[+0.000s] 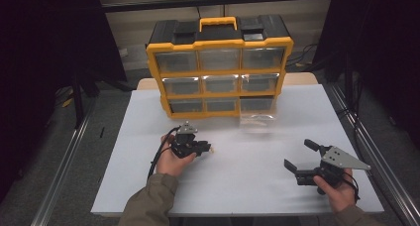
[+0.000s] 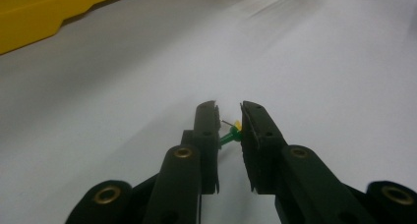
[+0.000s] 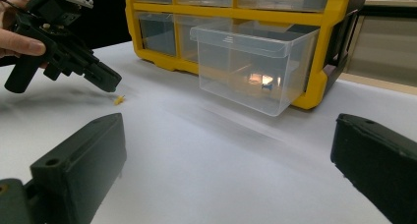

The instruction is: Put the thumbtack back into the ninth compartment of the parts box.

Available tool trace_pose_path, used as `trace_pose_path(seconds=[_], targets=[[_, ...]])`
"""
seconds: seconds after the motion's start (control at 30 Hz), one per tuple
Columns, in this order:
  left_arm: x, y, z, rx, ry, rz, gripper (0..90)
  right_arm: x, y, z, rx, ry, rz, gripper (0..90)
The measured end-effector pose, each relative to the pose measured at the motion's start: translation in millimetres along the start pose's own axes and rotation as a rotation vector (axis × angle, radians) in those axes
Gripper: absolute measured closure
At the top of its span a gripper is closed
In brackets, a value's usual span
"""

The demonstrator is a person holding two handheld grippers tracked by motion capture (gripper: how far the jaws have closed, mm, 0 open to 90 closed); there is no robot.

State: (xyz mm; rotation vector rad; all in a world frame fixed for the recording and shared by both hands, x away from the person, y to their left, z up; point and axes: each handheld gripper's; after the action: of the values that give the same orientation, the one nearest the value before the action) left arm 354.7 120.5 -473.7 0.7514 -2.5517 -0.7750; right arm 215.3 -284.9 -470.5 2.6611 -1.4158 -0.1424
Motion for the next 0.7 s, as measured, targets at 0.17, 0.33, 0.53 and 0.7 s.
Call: trace_pose_path(seconds=[0.17, 0.33, 0.53, 0.7], targets=[[-1.0, 2.3, -5.9, 0.014, 0.008, -0.001, 77.6, -0.2, -0.1, 0.0, 0.001, -0.001, 0.000, 0.0], [0.1, 3.9, -13.4, 0.027, 0.016, 0.003, 77.6, 0.0, 0.3, -0.2, -0.002, -0.001, 0.003, 0.0], [1.4, 4.9, -23.1, 0.052, 0.031, -0.004, 77.6, 0.1, 0.3, -0.2, 0.000, -0.001, 0.005, 0.0], [2.6, 4.8, -29.7, 0.059, 0.033, -0.002, 77.6, 0.0, 0.4, -0.1, -0.001, -0.003, 0.006, 0.0]])
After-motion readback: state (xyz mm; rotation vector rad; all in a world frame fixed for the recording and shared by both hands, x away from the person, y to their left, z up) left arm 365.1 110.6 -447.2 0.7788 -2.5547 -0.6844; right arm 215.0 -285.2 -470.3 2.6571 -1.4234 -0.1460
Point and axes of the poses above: each handheld gripper's, and its own axes: y roughly backward along the jaws, z roughly out of its underside, x roughly to its right, and after that the axes turned 3 degrees about x, right-handed
